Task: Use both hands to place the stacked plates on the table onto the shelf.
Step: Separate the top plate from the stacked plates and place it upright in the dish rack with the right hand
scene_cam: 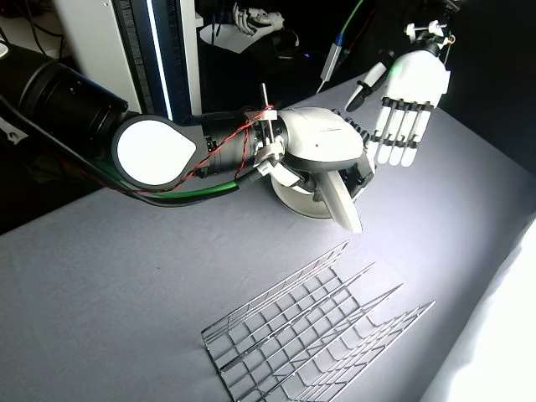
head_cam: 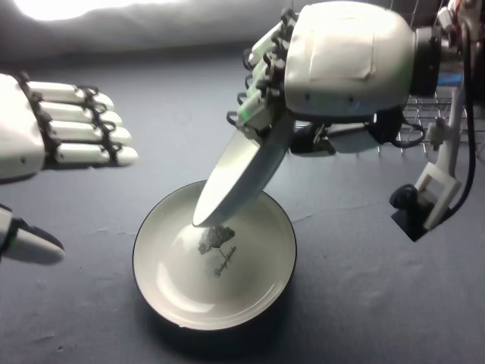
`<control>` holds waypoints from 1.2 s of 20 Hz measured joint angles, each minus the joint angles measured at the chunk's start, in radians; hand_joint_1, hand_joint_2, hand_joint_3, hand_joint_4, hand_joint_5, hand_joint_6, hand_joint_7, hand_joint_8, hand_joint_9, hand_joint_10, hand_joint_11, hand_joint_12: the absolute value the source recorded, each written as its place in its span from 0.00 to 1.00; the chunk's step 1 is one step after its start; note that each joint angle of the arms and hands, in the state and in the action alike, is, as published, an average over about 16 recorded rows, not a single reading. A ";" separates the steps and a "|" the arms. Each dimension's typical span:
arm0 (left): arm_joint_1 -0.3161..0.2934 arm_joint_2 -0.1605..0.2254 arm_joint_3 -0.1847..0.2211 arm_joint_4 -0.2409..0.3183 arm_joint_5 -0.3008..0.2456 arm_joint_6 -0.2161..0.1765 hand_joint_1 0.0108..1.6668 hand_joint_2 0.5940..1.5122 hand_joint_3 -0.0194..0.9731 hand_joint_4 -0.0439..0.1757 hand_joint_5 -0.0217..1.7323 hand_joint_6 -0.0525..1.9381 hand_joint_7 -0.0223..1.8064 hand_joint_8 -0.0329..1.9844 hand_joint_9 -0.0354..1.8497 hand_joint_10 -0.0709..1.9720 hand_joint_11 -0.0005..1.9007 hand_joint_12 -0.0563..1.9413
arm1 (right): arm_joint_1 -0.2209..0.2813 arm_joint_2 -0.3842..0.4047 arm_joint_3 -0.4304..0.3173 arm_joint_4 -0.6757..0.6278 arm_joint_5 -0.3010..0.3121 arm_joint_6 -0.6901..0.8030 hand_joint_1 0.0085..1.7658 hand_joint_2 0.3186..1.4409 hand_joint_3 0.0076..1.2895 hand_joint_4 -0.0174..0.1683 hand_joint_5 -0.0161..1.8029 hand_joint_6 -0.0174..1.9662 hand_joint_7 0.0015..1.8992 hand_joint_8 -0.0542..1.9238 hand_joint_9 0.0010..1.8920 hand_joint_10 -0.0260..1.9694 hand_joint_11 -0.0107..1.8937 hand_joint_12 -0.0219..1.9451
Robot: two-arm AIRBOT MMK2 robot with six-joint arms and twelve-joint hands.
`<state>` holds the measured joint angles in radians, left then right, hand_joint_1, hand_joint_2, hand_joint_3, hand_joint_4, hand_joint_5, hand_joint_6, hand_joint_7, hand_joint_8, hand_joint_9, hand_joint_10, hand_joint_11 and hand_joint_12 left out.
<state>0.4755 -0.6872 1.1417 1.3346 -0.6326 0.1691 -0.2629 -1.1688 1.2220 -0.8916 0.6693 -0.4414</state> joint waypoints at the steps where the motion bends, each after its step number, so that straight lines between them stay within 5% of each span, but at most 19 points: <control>1: 0.000 0.006 0.001 -0.008 0.007 0.010 0.00 0.56 0.03 0.20 0.07 0.04 0.08 0.02 0.08 0.04 0.01 0.15 | 0.006 -0.001 0.000 0.023 -0.007 0.005 0.73 0.62 0.00 0.08 0.49 0.52 0.54 0.48 0.52 0.56 0.42 0.63; 10: 0.002 0.043 0.009 -0.068 0.083 0.109 0.00 0.56 0.03 0.20 0.07 0.04 0.08 0.02 0.08 0.04 0.01 0.15 | 0.061 -0.007 -0.012 0.279 -0.102 0.052 0.75 0.62 0.00 0.09 0.48 0.54 0.52 0.51 0.51 0.58 0.42 0.64; 24: 0.010 0.052 0.034 -0.074 0.114 0.151 0.00 0.55 0.03 0.20 0.06 0.04 0.07 0.02 0.07 0.04 0.01 0.12 | 0.134 -0.027 -0.019 0.719 -0.289 0.106 0.77 0.62 0.00 0.08 0.48 0.55 0.50 0.54 0.51 0.60 0.41 0.66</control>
<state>0.4858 -0.6356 1.1753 1.2608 -0.5185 0.3205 -0.1291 -1.1957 1.2031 -0.1722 0.3800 -0.3354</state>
